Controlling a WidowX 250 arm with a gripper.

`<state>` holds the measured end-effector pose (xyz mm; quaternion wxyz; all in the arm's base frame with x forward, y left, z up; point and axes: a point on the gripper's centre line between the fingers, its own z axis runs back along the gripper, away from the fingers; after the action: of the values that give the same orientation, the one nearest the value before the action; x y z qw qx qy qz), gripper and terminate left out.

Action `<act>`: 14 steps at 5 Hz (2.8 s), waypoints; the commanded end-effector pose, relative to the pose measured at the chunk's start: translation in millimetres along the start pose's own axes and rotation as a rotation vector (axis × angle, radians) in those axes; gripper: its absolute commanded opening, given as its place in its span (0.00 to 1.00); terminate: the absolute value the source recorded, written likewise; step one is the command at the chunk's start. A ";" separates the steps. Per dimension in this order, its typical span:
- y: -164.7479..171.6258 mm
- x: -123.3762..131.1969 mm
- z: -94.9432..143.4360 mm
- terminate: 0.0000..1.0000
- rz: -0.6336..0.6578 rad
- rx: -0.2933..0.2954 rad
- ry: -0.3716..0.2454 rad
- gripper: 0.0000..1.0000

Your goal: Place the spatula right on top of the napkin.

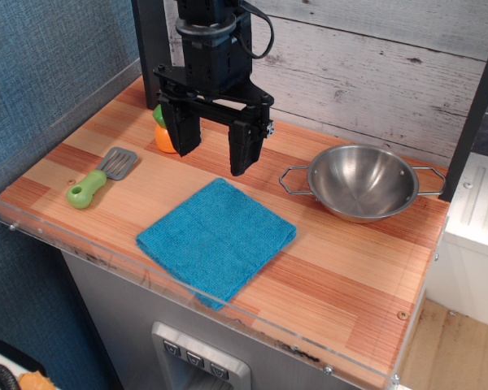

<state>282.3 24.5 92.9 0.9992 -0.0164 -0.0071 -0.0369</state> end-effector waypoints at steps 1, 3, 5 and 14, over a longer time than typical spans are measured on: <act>0.0 0.0 0.0 0.00 0.000 0.000 0.000 1.00; 44.0 -3.7 -0.8 0.00 -0.024 0.050 0.016 1.00; 105.1 -23.0 -10.0 0.00 0.045 0.064 -0.083 1.00; 155.1 -32.0 -70.9 0.00 0.199 0.076 -0.061 1.00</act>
<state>260.1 178.6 8.2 0.9974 0.0136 -0.0249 0.0669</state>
